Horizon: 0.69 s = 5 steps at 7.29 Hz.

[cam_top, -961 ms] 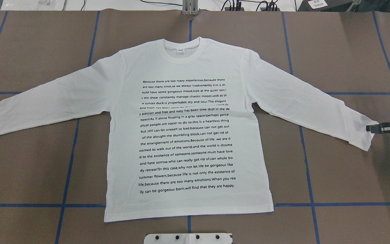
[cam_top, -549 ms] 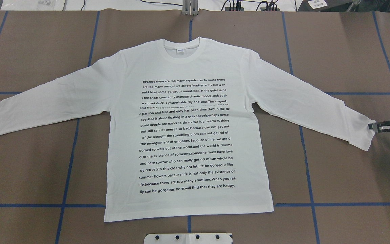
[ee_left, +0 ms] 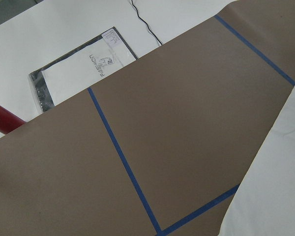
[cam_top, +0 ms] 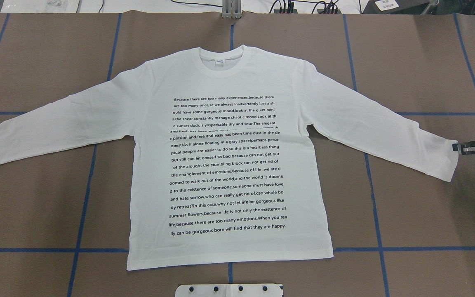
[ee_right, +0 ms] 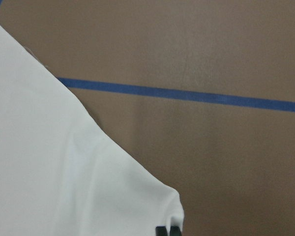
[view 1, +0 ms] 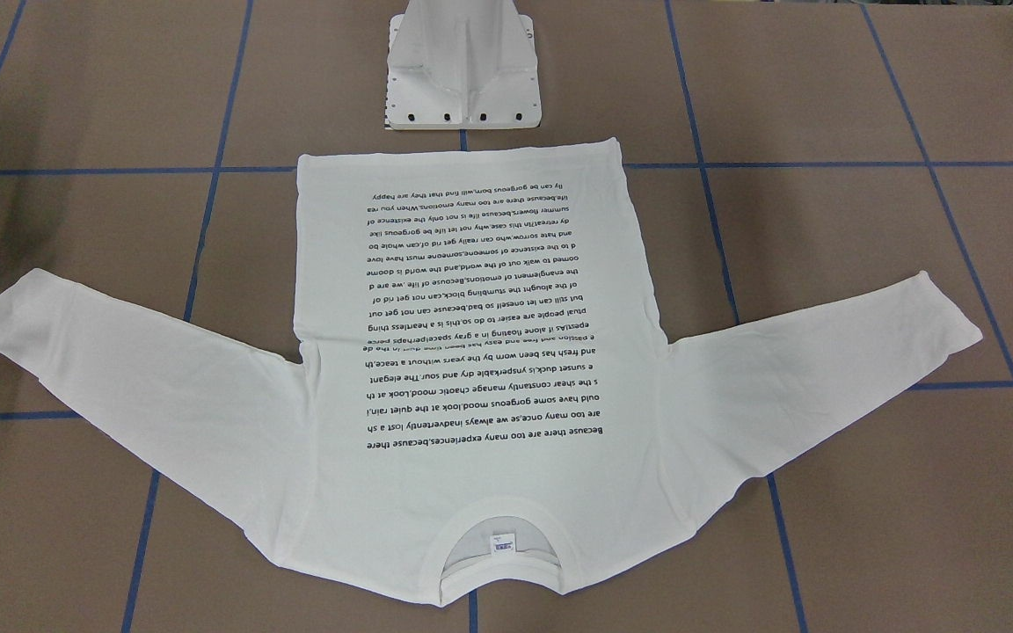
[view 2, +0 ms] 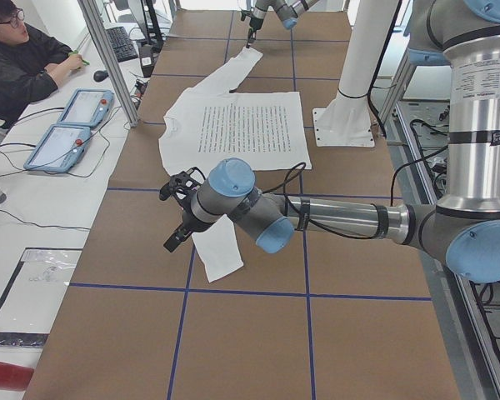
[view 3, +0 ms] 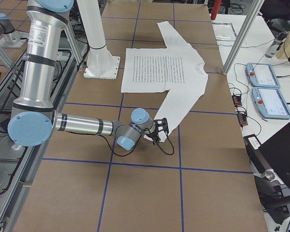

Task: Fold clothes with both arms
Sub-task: 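Grasp the cuff of the sleeve nearest the right gripper, then fold the held sleeve across the shirt front toward the collar with the right gripper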

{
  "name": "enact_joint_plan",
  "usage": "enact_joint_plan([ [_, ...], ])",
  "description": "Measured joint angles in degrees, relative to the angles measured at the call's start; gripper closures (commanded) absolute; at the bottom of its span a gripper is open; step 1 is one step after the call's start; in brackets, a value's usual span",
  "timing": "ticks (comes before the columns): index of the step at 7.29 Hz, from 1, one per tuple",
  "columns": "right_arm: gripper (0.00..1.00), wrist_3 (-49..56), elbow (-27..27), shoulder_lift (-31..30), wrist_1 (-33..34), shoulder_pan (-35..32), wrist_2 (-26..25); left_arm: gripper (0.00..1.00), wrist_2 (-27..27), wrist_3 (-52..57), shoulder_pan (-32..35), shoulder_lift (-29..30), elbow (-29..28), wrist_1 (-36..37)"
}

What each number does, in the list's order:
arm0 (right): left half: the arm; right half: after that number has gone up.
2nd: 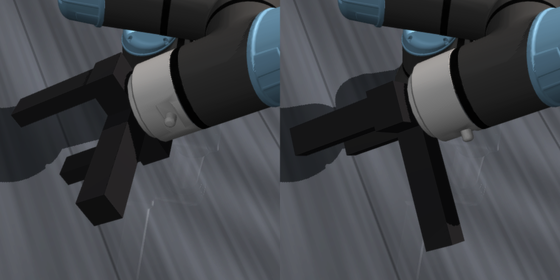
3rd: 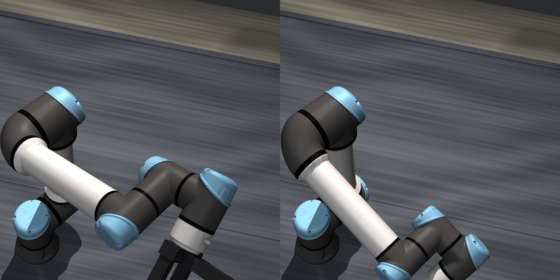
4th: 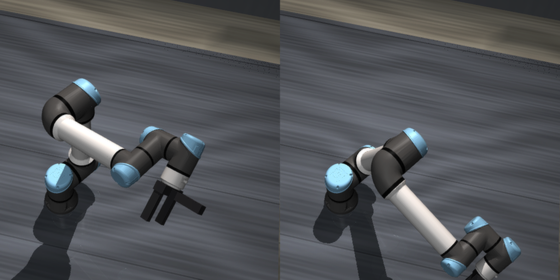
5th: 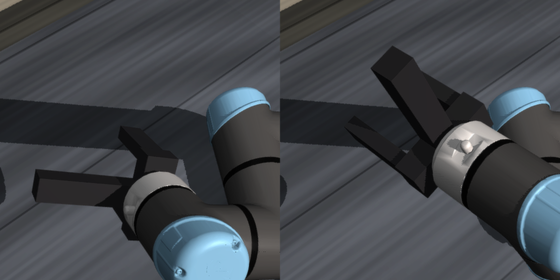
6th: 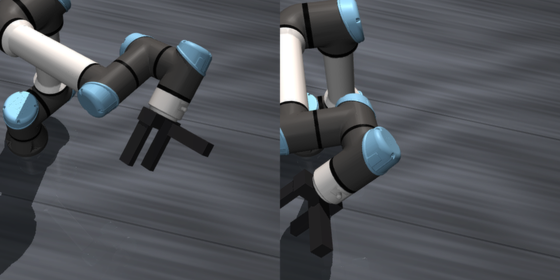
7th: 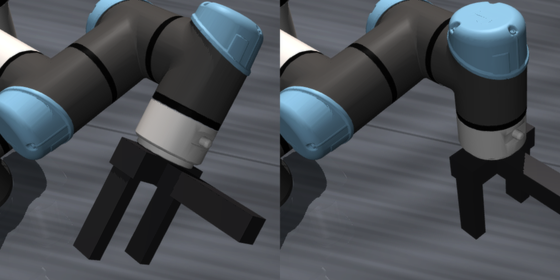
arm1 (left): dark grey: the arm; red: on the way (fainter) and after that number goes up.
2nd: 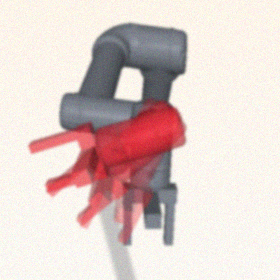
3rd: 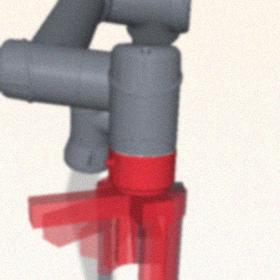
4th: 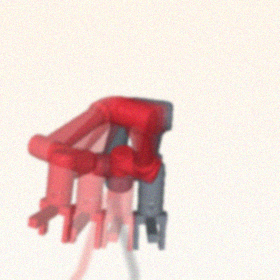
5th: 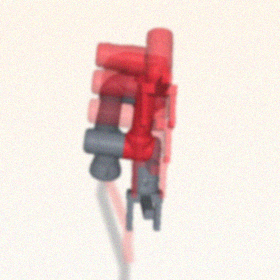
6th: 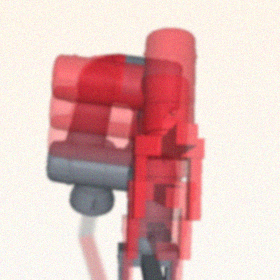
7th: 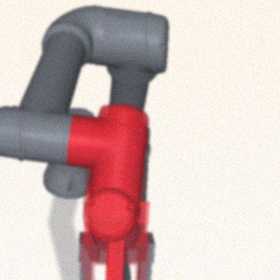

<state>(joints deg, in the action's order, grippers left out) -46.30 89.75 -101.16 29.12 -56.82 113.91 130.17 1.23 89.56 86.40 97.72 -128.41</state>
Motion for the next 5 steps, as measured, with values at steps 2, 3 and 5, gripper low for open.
enact_joint_plan([
  [2, 1.00, -0.02, 12.89, 1.26, 16.22, -1.80, 0.46, 0.00, 0.06, 0.00, 0.00, 0.00, -0.04, 0.00],
  [3, 1.00, -0.11, 18.79, 4.25, 25.95, -2.08, 0.25, 0.00, 0.06, -0.02, 0.00, 0.00, -0.07, 0.00],
  [5, 1.00, -2.02, 23.39, 15.97, 42.21, -1.73, -1.43, 0.00, 0.01, -0.02, 0.00, -0.06, -0.06, 0.00],
])
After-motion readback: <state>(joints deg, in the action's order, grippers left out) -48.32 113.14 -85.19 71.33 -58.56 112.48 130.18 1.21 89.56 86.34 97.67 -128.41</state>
